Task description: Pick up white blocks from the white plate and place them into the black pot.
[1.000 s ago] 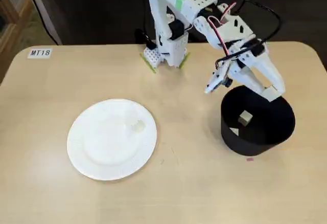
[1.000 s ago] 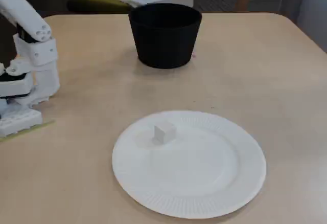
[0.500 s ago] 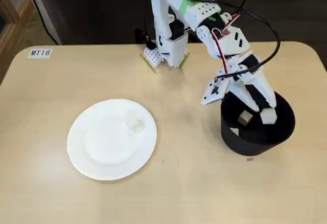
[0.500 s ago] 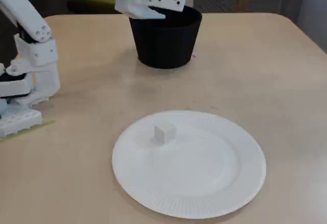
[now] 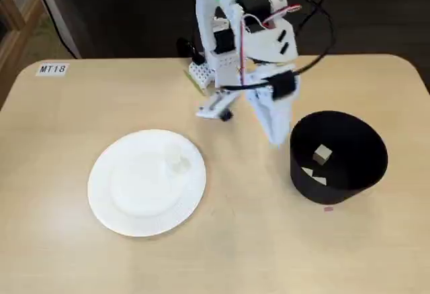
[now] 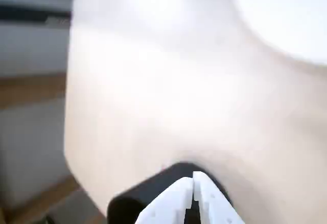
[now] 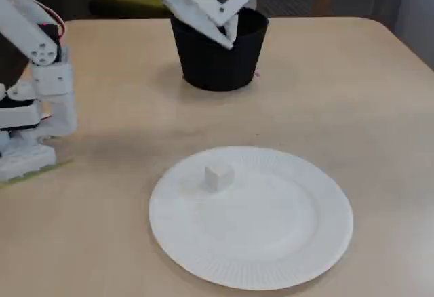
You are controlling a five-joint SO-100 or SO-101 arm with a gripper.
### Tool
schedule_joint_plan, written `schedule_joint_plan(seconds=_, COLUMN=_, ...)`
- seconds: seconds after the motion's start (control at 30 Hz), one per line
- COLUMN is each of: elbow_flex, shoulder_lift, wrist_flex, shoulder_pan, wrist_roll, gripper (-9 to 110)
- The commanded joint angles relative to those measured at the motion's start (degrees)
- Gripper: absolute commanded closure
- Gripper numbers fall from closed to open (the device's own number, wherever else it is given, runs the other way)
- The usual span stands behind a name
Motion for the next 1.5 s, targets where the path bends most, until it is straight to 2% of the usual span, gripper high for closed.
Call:
schedule_joint_plan(seconds=0.0, elbow_flex=-2.9, shoulder_lift=0.8, wrist_flex=6.5, shoulder_pan=11.1, wrist_roll=1.1, gripper=104)
schedule_joint_plan(seconds=0.27, elbow_flex=-3.6, shoulder_lift=-11.5, wrist_flex=9.1, shoulder_pan=24.3, wrist_roll=4.7, gripper=104)
schedule_joint_plan(seconds=0.47, elbow_flex=-6.8, shoulder_lift=-20.0, wrist_flex=7.8, shoulder_pan=25.1, wrist_roll=11.3, gripper=104)
schedule_joint_plan(seconds=0.53, elbow_flex=-9.3, shoulder_lift=-22.4, wrist_flex=7.5, shoulder_pan=24.6, wrist_roll=10.6, gripper=104)
schedule_joint_plan(seconds=0.63, elbow_flex=-11.6, shoulder_lift=-23.1, wrist_flex=4.8, shoulder_pan=23.6, wrist_roll=0.7, gripper=104)
schedule_joint_plan(seconds=0.83, elbow_flex=-11.2, shoulder_lift=-21.9, wrist_flex=1.0, shoulder_pan=24.5, wrist_roll=-25.8, gripper=104)
schedule_joint_plan(seconds=0.93, elbow_flex=-10.3, shoulder_lift=-22.3, wrist_flex=-0.4, shoulder_pan=22.3, wrist_roll=-33.7, gripper=104)
schedule_joint_plan(seconds=1.13, elbow_flex=-9.1, shoulder_lift=-22.9, wrist_flex=-0.4, shoulder_pan=20.7, wrist_roll=-40.7, gripper=103)
schedule_joint_plan(seconds=1.23, elbow_flex=-7.8, shoulder_lift=-23.0, wrist_flex=-0.5, shoulder_pan=20.4, wrist_roll=-41.7, gripper=83)
schedule_joint_plan(seconds=1.3, elbow_flex=-6.5, shoulder_lift=-23.0, wrist_flex=-0.4, shoulder_pan=21.8, wrist_roll=-41.7, gripper=78)
schedule_joint_plan(seconds=1.47, elbow_flex=-4.9, shoulder_lift=-22.7, wrist_flex=-0.2, shoulder_pan=24.3, wrist_roll=-41.7, gripper=79)
